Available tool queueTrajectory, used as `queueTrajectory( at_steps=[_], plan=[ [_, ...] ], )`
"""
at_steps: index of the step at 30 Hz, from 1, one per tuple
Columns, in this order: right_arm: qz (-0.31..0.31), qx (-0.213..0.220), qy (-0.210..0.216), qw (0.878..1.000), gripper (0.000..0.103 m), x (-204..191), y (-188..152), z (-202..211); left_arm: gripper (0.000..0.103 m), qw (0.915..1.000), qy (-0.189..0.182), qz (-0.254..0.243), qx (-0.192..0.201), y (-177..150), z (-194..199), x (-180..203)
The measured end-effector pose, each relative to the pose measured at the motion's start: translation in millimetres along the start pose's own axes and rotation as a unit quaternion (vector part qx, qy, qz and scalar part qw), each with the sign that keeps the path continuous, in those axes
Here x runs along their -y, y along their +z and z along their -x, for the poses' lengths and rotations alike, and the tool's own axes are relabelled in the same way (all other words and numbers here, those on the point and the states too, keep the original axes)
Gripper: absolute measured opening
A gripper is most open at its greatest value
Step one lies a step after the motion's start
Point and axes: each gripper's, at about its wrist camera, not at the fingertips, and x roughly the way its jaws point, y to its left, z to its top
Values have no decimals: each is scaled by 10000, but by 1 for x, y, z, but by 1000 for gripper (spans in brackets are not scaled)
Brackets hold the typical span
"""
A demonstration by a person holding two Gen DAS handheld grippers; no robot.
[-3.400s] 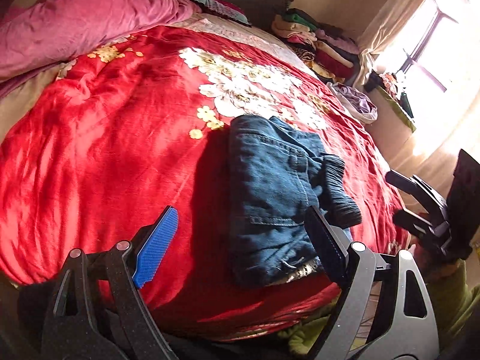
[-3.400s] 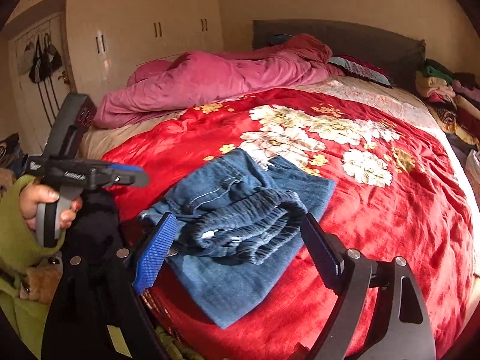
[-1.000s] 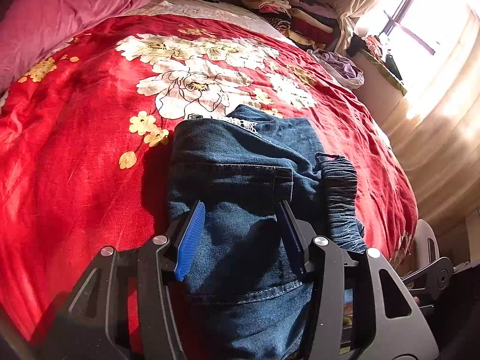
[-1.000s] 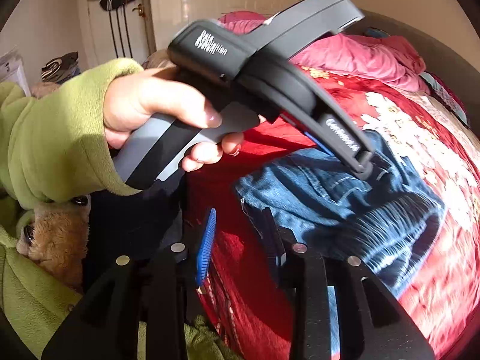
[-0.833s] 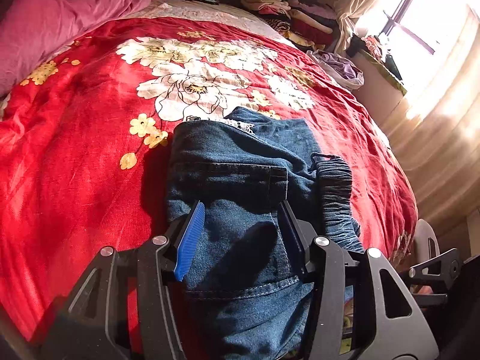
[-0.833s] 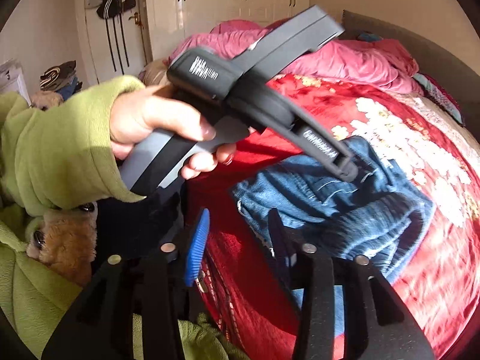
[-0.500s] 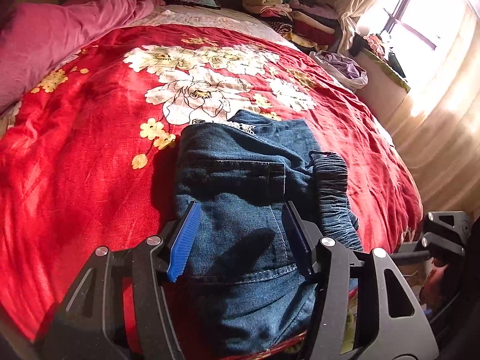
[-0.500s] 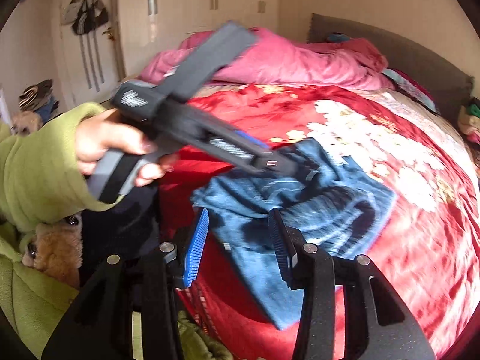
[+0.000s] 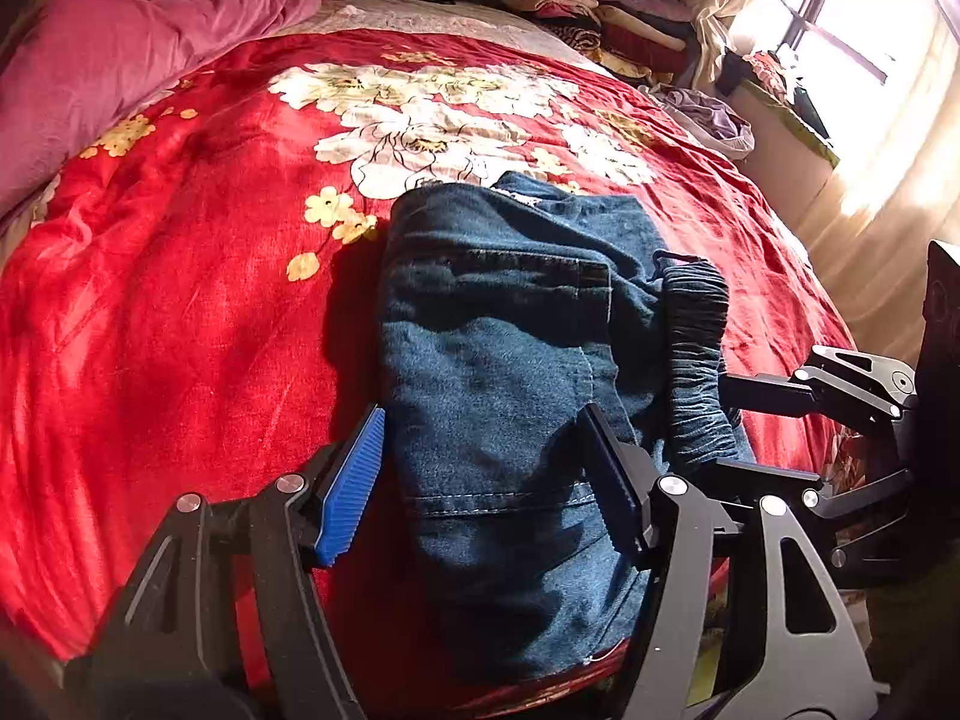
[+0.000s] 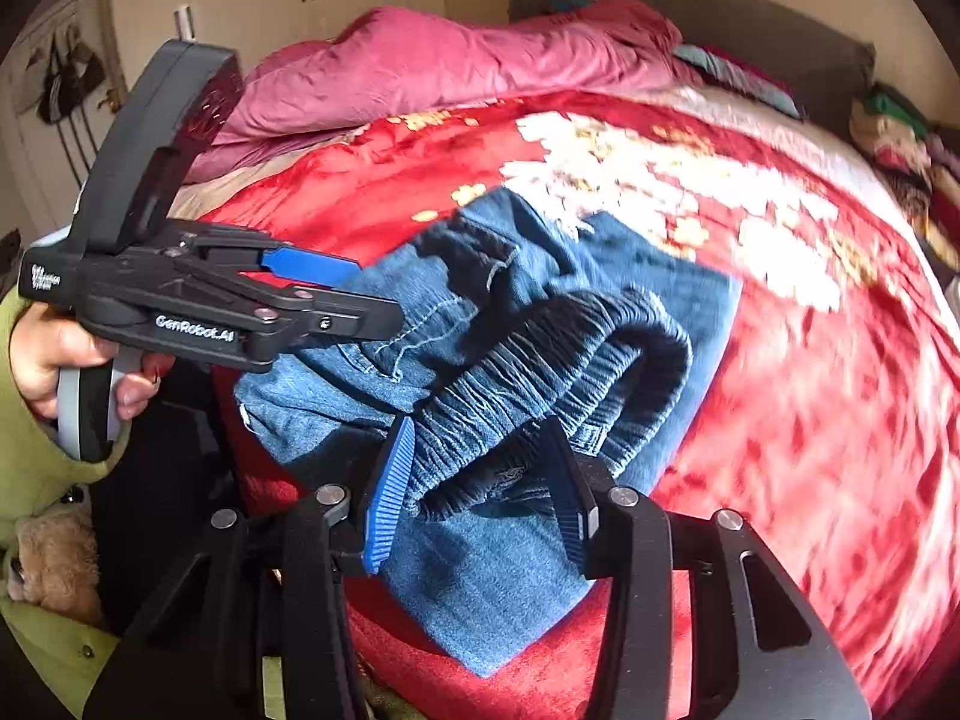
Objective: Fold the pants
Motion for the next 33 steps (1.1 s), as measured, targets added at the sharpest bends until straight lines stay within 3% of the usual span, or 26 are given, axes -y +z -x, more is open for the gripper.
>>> queueTrajectory(
  at_steps=[6, 8, 13, 16, 26, 33],
  plan=[
    [-209, 322, 114, 9992, 45, 7, 2, 18, 59, 9997, -128, 174, 83, -7, 8, -4],
    [-300, 478, -9, 9984, 64, 13, 2, 27, 61, 9996, -142, 201, 152, -7, 13, -4],
    [-484, 680, -324, 9960, 65, 27, 2, 43, 65, 9994, -45, 156, 298, -5, 25, -1],
    [-650, 734, -432, 9942, 79, 34, 1, 48, 71, 9992, 76, 81, 376, -4, 29, 1],
    [-1116, 578, -547, 9906, 79, 55, -8, 41, 93, 9986, 342, 24, 412, -2, 29, 1],
    [-1335, 401, -532, 9888, 79, 60, -13, 27, 93, 9987, 424, 92, 282, -2, 19, -3]
  ],
)
